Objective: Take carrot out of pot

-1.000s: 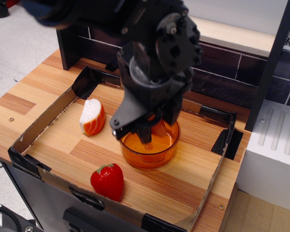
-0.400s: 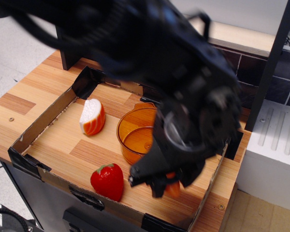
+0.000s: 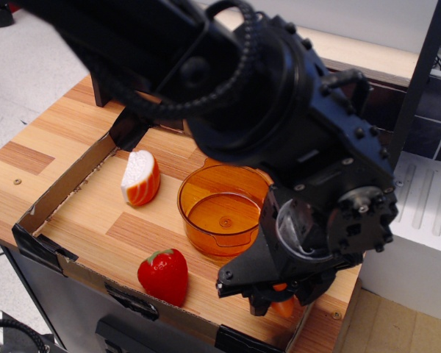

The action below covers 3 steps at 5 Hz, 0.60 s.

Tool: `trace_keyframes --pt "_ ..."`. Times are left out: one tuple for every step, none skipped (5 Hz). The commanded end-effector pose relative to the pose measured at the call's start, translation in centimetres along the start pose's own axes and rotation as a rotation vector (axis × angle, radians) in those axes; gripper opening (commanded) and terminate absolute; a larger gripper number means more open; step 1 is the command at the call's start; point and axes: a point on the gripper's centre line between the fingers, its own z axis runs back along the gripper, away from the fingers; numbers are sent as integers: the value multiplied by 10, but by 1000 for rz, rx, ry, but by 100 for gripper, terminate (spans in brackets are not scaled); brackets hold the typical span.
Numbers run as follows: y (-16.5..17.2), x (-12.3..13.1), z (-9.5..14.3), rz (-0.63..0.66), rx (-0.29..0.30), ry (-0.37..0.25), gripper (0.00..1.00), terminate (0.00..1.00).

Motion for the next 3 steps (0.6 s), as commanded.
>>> trace_keyframes --pt "1 10 5 32 -1 59 100 0" --pt "2 10 3 44 -2 78 100 0" --pt "5 12 4 53 0 107 100 0"
